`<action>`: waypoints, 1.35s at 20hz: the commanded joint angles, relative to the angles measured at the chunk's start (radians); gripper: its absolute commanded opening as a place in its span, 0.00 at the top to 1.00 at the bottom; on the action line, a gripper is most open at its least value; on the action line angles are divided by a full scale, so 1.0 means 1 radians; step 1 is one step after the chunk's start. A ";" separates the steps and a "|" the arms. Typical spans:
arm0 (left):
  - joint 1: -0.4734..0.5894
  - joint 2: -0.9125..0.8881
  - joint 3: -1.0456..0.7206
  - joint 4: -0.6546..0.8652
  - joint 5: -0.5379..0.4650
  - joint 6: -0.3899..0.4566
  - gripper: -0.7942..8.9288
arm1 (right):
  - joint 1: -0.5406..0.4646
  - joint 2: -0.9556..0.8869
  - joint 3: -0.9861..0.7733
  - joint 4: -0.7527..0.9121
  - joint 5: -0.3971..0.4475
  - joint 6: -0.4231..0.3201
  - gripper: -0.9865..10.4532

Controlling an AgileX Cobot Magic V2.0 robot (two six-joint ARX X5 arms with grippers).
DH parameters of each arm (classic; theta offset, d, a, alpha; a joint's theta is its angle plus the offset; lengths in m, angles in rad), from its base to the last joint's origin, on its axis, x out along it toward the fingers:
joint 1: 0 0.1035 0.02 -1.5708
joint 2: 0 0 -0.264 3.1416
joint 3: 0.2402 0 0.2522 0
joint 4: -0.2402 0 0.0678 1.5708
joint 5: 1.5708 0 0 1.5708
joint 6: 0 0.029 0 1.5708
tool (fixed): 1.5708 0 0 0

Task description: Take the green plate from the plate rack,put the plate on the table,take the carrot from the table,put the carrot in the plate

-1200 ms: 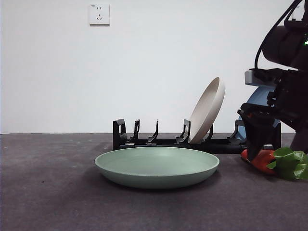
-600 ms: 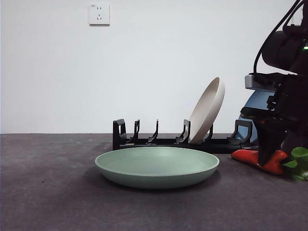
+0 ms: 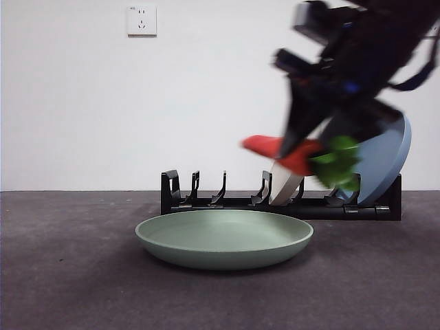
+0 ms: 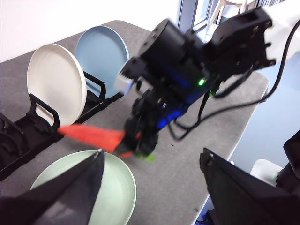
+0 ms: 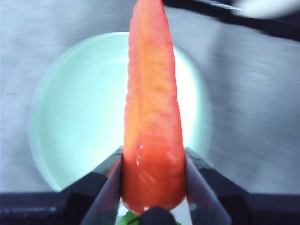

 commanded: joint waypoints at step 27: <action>-0.002 0.001 -0.001 -0.140 -0.001 -0.003 0.56 | 0.164 -0.175 -0.001 -0.164 0.060 0.072 0.39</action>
